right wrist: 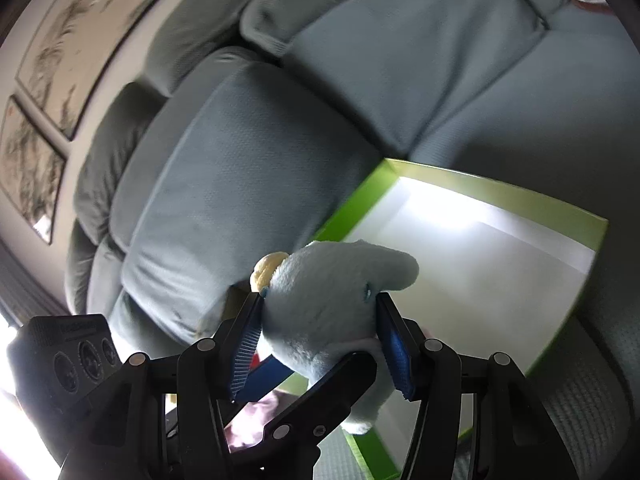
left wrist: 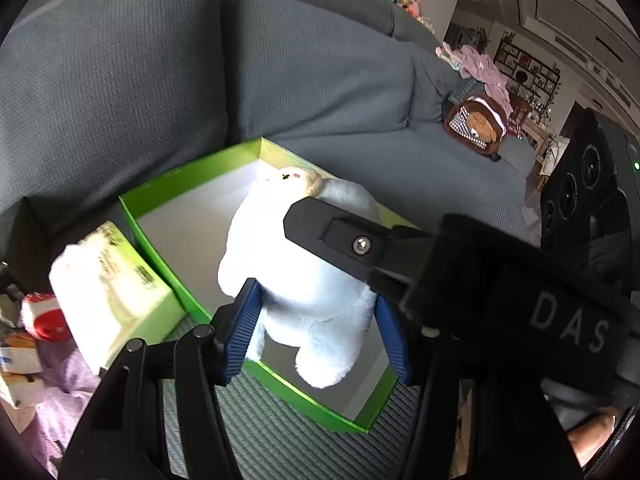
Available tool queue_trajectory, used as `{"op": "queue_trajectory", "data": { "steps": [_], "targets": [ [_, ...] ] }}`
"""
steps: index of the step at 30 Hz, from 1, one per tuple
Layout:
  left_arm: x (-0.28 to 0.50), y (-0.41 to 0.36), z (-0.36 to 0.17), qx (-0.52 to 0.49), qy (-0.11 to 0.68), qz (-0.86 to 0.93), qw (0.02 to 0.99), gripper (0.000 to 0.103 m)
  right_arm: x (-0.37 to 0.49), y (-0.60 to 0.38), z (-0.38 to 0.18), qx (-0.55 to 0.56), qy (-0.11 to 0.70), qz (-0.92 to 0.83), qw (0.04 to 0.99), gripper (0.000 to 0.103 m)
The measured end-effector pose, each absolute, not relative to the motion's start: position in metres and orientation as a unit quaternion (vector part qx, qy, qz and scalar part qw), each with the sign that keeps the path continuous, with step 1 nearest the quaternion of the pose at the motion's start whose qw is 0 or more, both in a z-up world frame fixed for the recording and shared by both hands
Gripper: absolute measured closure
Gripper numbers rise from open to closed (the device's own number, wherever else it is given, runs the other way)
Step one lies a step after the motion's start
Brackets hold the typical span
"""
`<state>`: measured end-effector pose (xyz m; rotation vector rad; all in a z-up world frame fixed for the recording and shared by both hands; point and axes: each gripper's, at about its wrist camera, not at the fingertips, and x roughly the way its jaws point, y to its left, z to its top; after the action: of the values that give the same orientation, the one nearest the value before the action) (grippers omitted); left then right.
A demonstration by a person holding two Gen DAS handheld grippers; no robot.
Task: Organize soft objects
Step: 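Lift the plush toy with the right gripper and lower it into the green box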
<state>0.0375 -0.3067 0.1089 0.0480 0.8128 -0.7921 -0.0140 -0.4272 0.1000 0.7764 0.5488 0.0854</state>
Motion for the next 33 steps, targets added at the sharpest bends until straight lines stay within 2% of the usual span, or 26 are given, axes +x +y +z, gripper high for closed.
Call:
{"op": "queue_trajectory", "data": {
  "steps": [7,9,11,13,21,29,33],
  "targets": [
    [0.039,-0.3,0.098,0.013,0.404,-0.356,0.843,0.05,-0.008,-0.432,0.088,0.347,0.295,-0.049,0.889,0.044],
    [0.039,-0.293,0.101,0.016,0.402,-0.349,0.846,0.047,-0.006,-0.43,0.089,0.331,0.302,-0.081,0.89,0.043],
    [0.04,-0.285,0.104,0.008,0.397,-0.343,0.851,0.047,-0.005,-0.428,0.09,0.315,0.303,-0.108,0.893,0.032],
    [0.041,-0.276,0.107,-0.002,0.393,-0.329,0.859,0.044,-0.006,-0.426,0.091,0.304,0.299,-0.123,0.896,0.025],
    [0.019,-0.223,0.117,-0.009,0.37,-0.244,0.896,0.04,0.012,-0.399,0.089,0.182,0.312,-0.25,0.898,0.025],
    [-0.002,-0.153,0.131,-0.032,0.369,-0.178,0.912,0.038,0.019,-0.38,0.086,0.139,0.329,-0.242,0.902,0.025],
    [-0.011,-0.122,0.139,-0.043,0.363,-0.153,0.918,0.038,0.029,-0.371,0.069,0.102,0.378,-0.239,0.889,0.025]
  ]
}}
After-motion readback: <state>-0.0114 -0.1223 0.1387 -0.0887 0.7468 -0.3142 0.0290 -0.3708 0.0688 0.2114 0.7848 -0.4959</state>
